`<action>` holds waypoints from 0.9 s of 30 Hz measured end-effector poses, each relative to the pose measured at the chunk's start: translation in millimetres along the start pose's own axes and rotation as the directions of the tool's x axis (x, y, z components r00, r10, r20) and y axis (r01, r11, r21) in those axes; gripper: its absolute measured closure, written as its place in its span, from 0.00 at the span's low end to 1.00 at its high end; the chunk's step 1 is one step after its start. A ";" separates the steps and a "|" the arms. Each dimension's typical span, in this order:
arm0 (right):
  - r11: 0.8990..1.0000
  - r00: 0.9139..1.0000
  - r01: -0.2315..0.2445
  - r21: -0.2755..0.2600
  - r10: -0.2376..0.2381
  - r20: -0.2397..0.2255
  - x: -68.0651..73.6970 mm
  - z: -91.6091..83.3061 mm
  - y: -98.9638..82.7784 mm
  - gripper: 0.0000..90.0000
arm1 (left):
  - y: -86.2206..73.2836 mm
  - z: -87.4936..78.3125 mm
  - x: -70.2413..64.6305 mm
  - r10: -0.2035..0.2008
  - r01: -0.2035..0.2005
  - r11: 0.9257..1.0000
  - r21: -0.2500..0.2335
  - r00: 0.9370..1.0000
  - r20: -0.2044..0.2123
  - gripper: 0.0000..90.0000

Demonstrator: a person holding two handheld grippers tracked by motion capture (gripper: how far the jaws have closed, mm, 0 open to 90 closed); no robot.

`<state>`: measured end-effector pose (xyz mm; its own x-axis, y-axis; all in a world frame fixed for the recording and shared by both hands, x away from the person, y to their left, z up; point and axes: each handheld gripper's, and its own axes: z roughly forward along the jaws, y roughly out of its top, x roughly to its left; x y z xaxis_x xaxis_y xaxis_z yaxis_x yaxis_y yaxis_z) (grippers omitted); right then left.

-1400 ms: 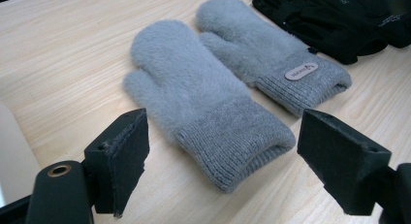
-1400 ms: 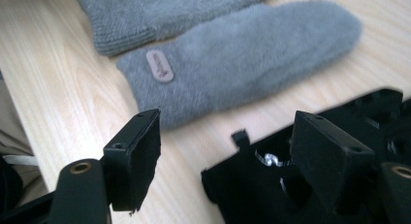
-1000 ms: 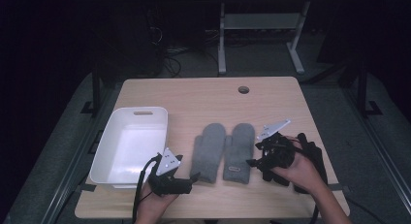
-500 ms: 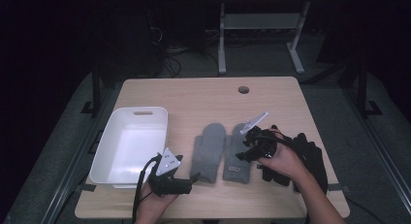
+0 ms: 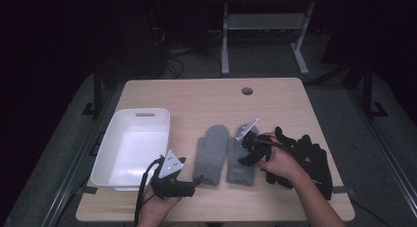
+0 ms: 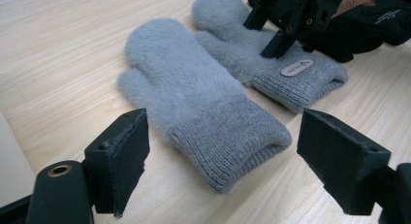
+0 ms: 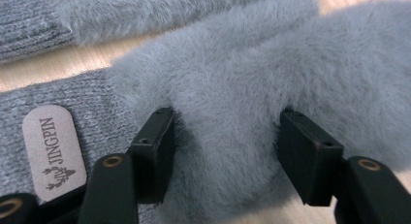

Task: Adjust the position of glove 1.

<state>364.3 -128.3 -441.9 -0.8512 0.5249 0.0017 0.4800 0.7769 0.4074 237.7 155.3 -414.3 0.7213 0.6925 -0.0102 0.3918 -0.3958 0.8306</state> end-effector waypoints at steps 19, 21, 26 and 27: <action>0.996 0.996 -0.088 0.015 0.089 -0.015 5.9 -2.8 -2.0 0.88 | 0.5 -4.2 -2.6 0.010 -0.010 1.000 -0.007 1.000 -0.005 0.21; 0.993 0.993 -0.114 0.002 0.114 -0.034 3.7 -4.3 -3.6 0.90 | 0.6 -5.1 -1.3 0.009 -0.009 1.000 -0.006 1.000 -0.007 0.21; 0.988 0.986 -0.154 -0.010 0.153 -0.065 -0.8 -11.1 -7.4 0.91 | 1.0 -6.5 0.2 0.002 -0.002 1.000 -0.017 1.000 -0.012 0.21; 0.988 0.986 -0.154 -0.010 0.153 -0.065 -0.8 -11.1 -7.4 0.91 | 1.0 -6.5 0.2 0.002 -0.002 1.000 -0.017 1.000 -0.012 0.21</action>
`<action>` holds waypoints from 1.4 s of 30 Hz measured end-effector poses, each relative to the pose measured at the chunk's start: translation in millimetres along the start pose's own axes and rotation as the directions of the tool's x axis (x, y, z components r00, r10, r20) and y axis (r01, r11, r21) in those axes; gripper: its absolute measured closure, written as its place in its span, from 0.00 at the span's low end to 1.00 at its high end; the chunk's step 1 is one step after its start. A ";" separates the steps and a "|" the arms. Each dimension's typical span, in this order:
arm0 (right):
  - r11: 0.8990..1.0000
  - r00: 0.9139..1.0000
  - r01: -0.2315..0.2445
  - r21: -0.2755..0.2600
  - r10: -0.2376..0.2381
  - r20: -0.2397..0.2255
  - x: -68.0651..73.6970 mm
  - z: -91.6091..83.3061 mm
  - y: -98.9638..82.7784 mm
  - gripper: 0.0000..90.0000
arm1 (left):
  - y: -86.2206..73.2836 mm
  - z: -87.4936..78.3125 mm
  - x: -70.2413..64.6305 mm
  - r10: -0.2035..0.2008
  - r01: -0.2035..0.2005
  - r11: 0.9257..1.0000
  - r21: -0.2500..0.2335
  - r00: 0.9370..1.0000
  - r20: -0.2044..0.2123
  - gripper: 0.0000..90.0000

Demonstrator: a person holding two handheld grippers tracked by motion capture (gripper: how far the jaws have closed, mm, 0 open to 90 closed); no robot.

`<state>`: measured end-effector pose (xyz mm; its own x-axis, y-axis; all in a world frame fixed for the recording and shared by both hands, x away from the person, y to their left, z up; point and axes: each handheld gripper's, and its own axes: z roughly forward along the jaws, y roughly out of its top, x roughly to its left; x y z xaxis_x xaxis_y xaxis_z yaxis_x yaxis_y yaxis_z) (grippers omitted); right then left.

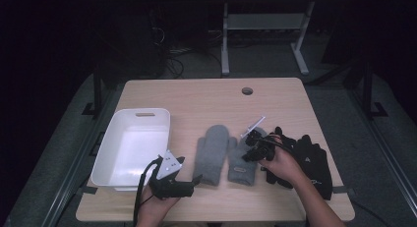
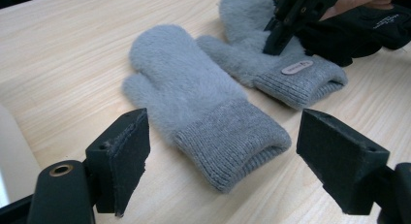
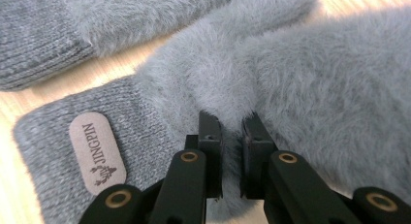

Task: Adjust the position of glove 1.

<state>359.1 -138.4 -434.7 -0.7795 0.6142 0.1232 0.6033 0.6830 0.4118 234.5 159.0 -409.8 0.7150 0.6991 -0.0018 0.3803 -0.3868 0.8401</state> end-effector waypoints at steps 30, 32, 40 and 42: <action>0.992 0.998 0.046 -0.115 -0.049 -0.026 48.6 -46.8 60.3 0.92 | 1.5 -7.0 1.0 0.000 0.000 1.000 -0.018 1.000 -0.013 0.22; 0.992 0.998 0.047 -0.114 -0.051 -0.039 52.2 -44.1 65.5 0.92 | 1.8 -8.3 1.9 -0.010 0.010 1.000 -0.028 1.000 -0.014 0.22; 0.996 0.996 0.040 -0.084 -0.046 -0.070 62.3 -24.5 89.4 0.92 | 2.5 -12.1 5.9 -0.023 0.022 0.999 -0.038 1.000 -0.021 0.22; 0.996 0.997 0.041 -0.082 -0.046 -0.069 62.3 -22.9 90.1 0.92 | 2.5 -12.0 5.9 -0.027 0.026 0.999 -0.038 0.999 -0.021 0.23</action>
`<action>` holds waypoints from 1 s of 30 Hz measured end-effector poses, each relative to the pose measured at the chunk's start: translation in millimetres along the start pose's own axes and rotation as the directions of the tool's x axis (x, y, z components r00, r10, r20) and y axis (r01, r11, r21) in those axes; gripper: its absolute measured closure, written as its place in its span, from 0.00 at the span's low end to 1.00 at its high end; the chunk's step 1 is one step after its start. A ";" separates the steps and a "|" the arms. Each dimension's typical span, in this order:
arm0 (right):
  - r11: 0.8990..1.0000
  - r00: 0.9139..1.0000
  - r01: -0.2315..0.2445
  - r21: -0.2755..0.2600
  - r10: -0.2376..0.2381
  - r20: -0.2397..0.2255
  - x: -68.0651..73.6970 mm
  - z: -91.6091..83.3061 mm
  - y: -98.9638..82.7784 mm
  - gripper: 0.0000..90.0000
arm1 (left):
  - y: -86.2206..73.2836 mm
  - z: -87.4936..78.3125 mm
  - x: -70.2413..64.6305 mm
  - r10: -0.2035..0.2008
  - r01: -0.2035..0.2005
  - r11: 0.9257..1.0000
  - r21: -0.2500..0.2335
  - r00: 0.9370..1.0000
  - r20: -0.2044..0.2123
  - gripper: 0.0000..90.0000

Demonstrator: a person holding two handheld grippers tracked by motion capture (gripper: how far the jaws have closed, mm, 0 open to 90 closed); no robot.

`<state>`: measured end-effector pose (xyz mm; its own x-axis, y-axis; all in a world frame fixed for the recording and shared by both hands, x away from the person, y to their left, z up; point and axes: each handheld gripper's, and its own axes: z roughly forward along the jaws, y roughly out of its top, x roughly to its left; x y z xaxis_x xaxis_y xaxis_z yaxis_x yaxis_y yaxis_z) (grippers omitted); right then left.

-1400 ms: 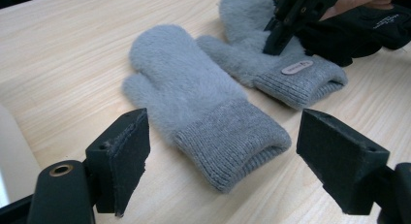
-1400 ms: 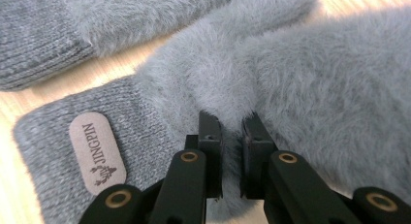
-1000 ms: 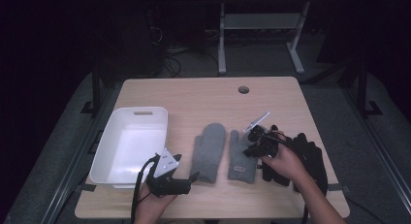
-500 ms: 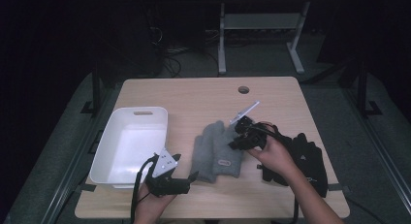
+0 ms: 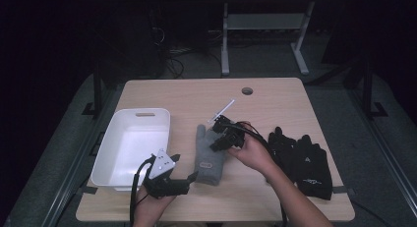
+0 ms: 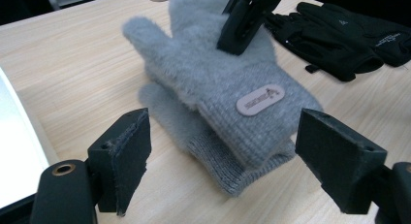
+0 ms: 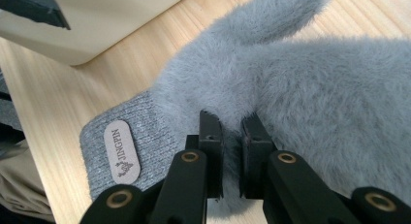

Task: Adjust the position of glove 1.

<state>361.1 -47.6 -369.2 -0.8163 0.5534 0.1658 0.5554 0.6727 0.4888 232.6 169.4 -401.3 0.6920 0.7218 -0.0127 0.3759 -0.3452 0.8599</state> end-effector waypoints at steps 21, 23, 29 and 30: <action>0.997 0.997 -0.074 -0.031 0.074 -0.016 -21.4 25.0 -9.4 0.49 | 0.0 9.4 0.2 -0.024 0.023 0.999 0.028 1.000 0.018 0.30; 0.994 0.995 -0.096 -0.056 0.096 0.000 -26.4 19.5 -12.1 0.39 | 0.4 10.9 -0.5 -0.030 0.030 0.999 0.025 0.999 0.019 0.32; 0.978 0.982 -0.187 -0.091 0.190 0.022 -46.6 6.9 -24.2 0.32 | 1.5 13.8 -2.4 -0.033 0.032 0.999 0.027 0.999 0.020 0.32; 0.973 0.977 -0.209 -0.100 0.212 0.020 -50.4 5.3 -26.1 0.31 | 1.5 14.1 -2.5 -0.030 0.030 0.999 0.028 0.999 0.019 0.33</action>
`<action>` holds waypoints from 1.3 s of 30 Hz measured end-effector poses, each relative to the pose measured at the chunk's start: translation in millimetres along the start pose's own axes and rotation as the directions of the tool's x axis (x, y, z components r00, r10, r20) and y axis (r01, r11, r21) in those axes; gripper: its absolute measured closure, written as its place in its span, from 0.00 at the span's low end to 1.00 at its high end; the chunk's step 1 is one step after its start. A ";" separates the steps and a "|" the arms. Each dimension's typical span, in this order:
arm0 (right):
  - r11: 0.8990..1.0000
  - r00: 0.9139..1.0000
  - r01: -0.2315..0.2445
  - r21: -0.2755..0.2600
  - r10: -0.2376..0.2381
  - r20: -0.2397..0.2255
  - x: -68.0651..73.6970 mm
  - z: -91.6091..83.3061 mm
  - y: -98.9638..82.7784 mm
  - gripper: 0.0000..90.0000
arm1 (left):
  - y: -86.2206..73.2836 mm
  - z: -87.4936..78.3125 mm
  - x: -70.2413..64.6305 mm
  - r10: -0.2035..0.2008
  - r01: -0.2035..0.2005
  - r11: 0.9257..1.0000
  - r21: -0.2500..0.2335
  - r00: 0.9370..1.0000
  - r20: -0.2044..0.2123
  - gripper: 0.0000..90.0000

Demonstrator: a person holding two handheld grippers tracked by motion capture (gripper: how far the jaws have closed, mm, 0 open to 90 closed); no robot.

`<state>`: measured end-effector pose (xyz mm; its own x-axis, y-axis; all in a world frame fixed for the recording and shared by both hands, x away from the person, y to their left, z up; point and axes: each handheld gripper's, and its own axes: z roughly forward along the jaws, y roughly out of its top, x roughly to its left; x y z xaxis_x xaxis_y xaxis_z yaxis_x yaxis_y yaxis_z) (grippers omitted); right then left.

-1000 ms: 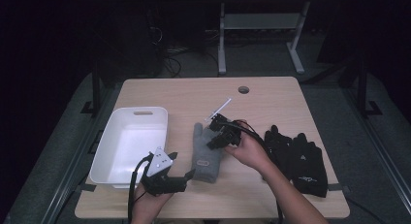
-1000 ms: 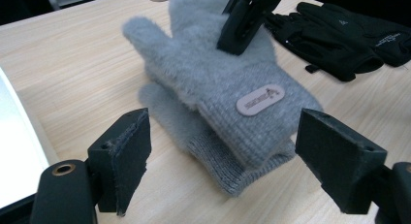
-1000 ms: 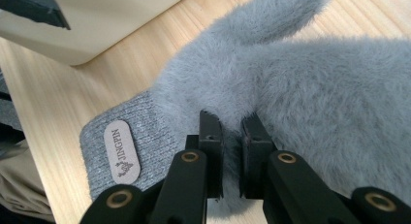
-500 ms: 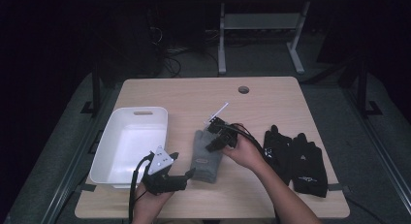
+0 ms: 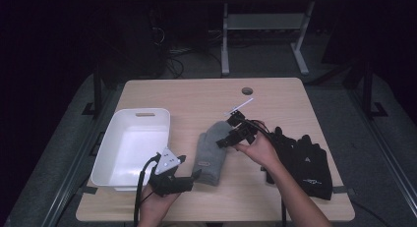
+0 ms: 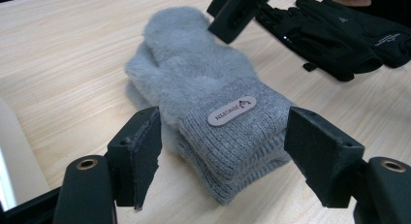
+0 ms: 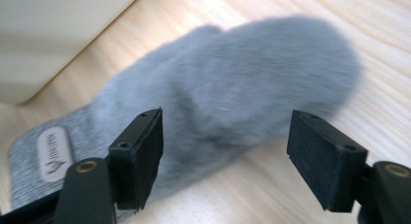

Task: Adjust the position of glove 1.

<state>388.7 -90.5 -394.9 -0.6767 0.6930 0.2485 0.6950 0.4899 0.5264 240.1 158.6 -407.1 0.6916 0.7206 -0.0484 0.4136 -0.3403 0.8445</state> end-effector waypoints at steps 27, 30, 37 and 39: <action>0.970 0.969 -0.241 0.036 0.242 -0.044 -44.3 48.6 2.9 0.44 | 2.5 0.3 -4.1 0.006 -0.006 1.000 0.004 1.000 0.013 0.33; 0.969 0.968 -0.243 0.041 0.245 -0.058 -45.3 52.0 2.9 0.49 | 2.8 -0.2 -4.4 0.009 -0.009 1.000 0.003 1.000 0.014 0.33; 0.968 0.963 -0.245 0.048 0.248 -0.101 -44.8 55.7 2.5 0.70 | 3.3 -1.2 -4.3 0.010 -0.010 1.000 -0.001 1.000 0.013 0.33; 0.966 0.959 -0.254 0.054 0.258 -0.115 -44.7 55.0 2.8 0.77 | 3.2 -0.3 -4.6 0.005 -0.005 1.000 0.001 1.000 0.018 0.33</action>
<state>434.3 -91.0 -449.3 -0.4975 0.7302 0.4683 0.8560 0.3255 0.4017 238.1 154.3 -404.0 0.7045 0.7077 -0.0540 0.4109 -0.3447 0.8440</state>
